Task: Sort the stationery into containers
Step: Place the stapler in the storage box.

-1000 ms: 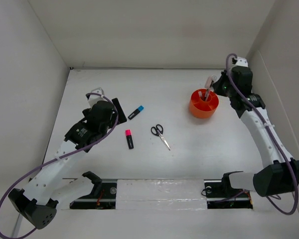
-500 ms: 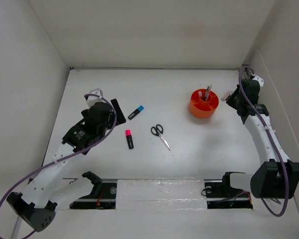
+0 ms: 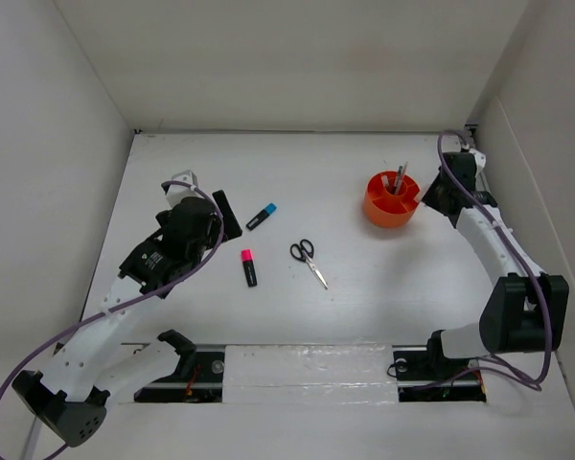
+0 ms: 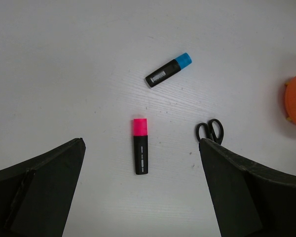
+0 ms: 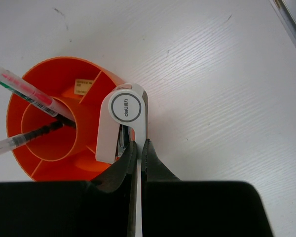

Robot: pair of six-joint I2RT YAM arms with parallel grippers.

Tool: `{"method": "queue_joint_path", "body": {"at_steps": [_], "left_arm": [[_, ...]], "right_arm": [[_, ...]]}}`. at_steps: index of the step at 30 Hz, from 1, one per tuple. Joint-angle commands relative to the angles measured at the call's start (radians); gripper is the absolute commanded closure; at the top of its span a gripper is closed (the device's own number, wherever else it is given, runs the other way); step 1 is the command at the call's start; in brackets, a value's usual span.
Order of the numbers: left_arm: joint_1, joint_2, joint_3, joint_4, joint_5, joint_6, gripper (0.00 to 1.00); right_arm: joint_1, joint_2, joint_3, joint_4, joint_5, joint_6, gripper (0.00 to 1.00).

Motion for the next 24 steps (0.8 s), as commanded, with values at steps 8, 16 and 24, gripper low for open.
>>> {"method": "queue_joint_path", "body": {"at_steps": [8, 16, 24], "left_arm": [[0.0, -0.022, -0.003, 0.02, -0.001, 0.013, 0.0], [0.0, -0.022, -0.003, 0.02, -0.001, 0.013, 0.0], [0.0, -0.022, -0.003, 0.02, -0.001, 0.013, 0.0]], "right_arm": [[0.065, 0.067, 0.096, 0.031, 0.064, 0.001, 1.0], [0.065, 0.067, 0.096, 0.031, 0.082, 0.001, 1.0], [0.075, 0.089, 0.097, 0.009, 0.108, -0.017, 1.0]]}}
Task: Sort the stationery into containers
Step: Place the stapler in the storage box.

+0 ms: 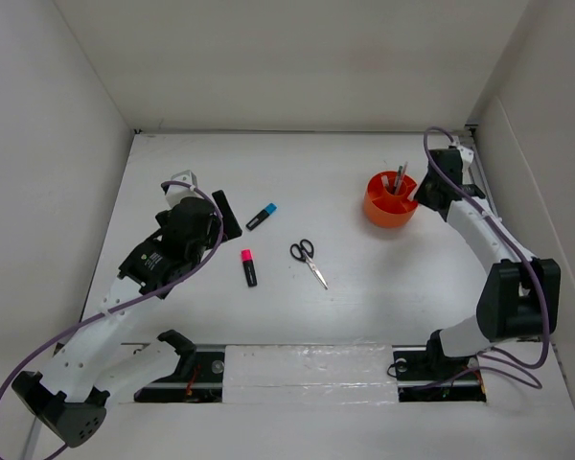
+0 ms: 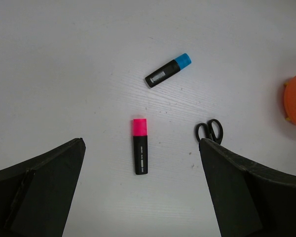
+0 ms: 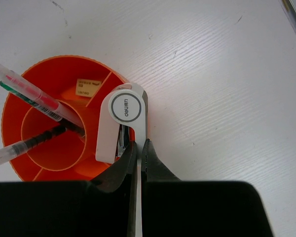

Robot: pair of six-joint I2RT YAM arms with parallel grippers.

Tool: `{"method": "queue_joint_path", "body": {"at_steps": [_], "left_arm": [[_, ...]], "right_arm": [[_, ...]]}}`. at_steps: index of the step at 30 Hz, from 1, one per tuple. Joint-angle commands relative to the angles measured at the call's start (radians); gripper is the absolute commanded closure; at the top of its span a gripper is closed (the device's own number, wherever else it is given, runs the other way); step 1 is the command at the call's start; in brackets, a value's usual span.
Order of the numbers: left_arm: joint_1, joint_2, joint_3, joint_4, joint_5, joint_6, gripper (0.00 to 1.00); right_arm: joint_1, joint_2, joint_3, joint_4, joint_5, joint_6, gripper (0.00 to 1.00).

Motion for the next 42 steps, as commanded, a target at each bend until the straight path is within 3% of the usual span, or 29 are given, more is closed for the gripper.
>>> {"method": "queue_joint_path", "body": {"at_steps": [1, 25, 42], "left_arm": [[0.0, -0.018, -0.003, 0.02, -0.001, 0.013, 0.0], [0.0, -0.018, -0.003, 0.02, 0.008, 0.013, 0.0], [0.0, -0.018, -0.003, 0.02, 0.008, 0.013, 0.0]], "right_arm": [[0.02, 0.005, 0.046, 0.01, 0.044, -0.015, 1.0], [0.048, 0.019, 0.053, -0.008, 0.105, -0.024, 1.0], [0.048, -0.06, 0.043, -0.005, 0.038, -0.024, 1.0]]}}
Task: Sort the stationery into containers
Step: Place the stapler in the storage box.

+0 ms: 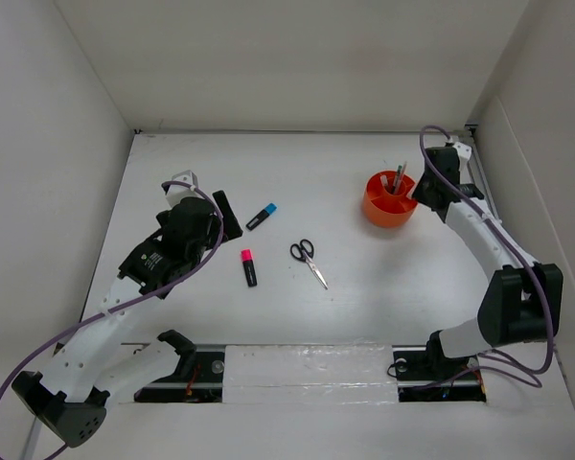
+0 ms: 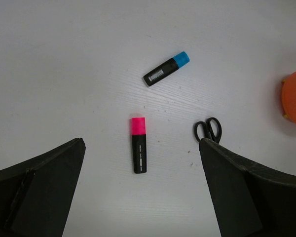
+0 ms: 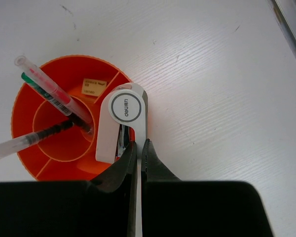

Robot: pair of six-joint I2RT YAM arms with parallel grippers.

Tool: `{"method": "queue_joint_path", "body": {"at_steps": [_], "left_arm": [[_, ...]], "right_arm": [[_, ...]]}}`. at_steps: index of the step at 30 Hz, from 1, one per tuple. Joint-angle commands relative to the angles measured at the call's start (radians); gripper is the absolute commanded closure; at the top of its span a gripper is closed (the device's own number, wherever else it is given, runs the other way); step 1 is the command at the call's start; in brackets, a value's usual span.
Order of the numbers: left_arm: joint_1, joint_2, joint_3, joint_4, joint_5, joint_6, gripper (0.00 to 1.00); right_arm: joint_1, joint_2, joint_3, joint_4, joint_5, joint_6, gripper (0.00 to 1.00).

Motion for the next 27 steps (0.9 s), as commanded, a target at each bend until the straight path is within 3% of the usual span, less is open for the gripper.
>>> {"method": "queue_joint_path", "body": {"at_steps": [1, 7, 27], "left_arm": [[0.0, -0.018, -0.003, 0.02, -0.003, 0.013, 0.0], [0.0, -0.018, -0.003, 0.02, -0.003, 0.013, 0.0], [0.0, -0.018, -0.012, 0.03, 0.016, 0.022, 0.0]], "right_arm": [[0.007, -0.044, 0.029, 0.013, -0.014, -0.005, 1.0], [-0.052, -0.082, -0.049, 0.155, -0.2, 0.007, 1.0], [-0.195, -0.177, -0.228, 0.36, -0.485, 0.026, 1.0]]}}
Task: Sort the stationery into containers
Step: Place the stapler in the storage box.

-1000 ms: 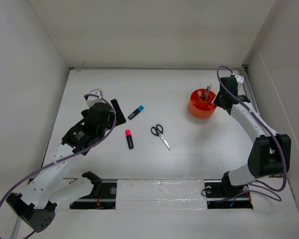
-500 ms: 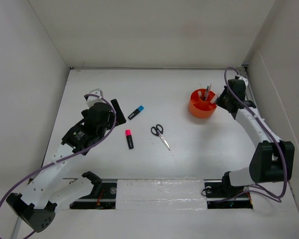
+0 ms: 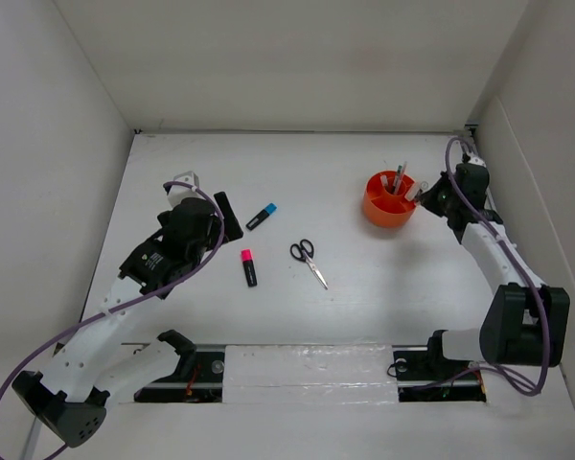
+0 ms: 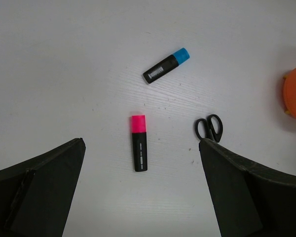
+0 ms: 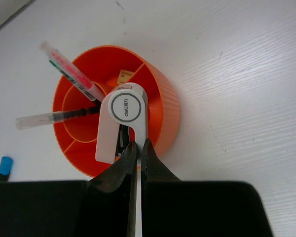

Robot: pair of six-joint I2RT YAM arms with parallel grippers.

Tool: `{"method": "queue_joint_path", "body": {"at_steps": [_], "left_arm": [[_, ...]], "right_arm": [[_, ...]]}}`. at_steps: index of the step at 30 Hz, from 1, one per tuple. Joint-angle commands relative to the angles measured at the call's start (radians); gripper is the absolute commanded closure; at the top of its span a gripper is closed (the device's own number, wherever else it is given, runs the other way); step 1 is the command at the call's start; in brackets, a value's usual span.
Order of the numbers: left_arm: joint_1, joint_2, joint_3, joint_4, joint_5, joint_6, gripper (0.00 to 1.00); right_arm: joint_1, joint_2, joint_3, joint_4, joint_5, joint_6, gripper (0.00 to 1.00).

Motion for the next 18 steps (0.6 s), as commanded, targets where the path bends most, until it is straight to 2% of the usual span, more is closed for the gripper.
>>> {"method": "queue_joint_path", "body": {"at_steps": [1, 8, 18], "left_arm": [[0.0, -0.018, -0.006, 0.028, 0.005, 0.014, 0.0], [0.0, -0.018, -0.006, 0.028, 0.005, 0.014, 0.0], [0.0, -0.018, -0.006, 0.037, 0.014, 0.023, 0.0]], "right_arm": [[-0.012, -0.047, -0.002, 0.108, -0.072, 0.014, 1.0], [-0.045, -0.027, -0.027, 0.198, -0.191, 0.032, 1.0], [-0.065, 0.014, -0.061, 0.27, -0.241, 0.041, 1.0]]}}
